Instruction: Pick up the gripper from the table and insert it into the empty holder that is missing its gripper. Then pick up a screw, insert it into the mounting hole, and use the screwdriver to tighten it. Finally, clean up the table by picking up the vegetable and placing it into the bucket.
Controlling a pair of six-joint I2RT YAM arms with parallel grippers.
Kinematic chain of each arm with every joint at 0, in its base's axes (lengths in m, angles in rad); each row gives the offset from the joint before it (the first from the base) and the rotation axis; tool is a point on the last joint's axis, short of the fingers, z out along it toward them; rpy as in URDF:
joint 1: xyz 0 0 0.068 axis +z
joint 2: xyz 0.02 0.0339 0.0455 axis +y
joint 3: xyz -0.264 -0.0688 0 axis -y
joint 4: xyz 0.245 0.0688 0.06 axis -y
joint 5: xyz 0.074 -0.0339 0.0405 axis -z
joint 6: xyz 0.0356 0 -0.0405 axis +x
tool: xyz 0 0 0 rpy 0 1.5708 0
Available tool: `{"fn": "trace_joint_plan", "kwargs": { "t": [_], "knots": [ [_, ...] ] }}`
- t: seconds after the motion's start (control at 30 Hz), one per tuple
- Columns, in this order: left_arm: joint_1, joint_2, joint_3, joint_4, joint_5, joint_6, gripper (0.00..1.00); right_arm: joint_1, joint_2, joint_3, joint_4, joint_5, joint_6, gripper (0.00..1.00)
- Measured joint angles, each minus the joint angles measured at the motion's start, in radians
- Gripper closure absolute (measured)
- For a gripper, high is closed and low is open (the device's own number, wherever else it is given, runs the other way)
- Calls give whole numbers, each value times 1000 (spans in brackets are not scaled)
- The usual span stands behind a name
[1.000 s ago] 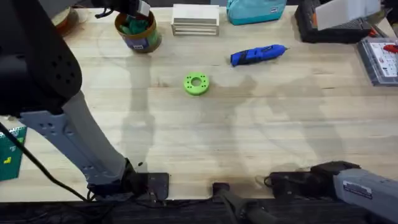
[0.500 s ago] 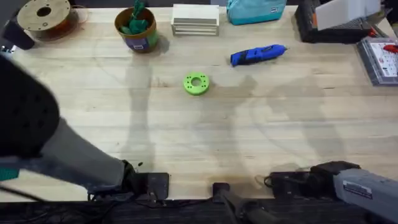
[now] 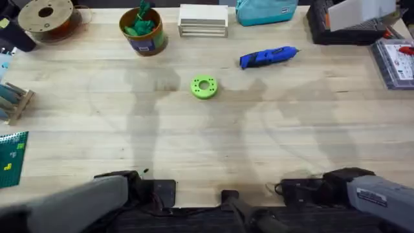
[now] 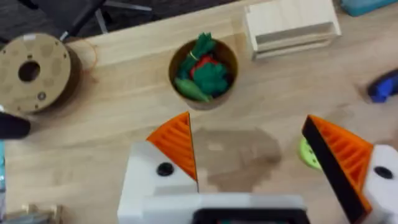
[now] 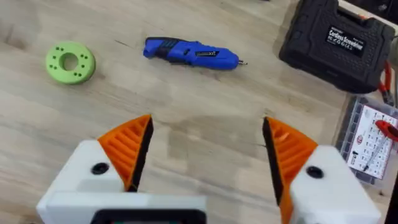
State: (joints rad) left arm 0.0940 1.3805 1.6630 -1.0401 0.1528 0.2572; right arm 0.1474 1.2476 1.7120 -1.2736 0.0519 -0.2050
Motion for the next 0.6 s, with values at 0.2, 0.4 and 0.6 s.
{"fn": "trace_joint_plan", "kwargs": {
  "t": [0.2,0.4,0.6],
  "knots": [
    [0,-180,0,-181,0,-46,16,0,0,0,0,0,0,10],
    [0,-296,0,-333,0,-65,16,0,0,0,0,0,0,9],
    [0,-370,0,-412,0,-104,15,0,0,0,0,0,0,10]
  ]
}}
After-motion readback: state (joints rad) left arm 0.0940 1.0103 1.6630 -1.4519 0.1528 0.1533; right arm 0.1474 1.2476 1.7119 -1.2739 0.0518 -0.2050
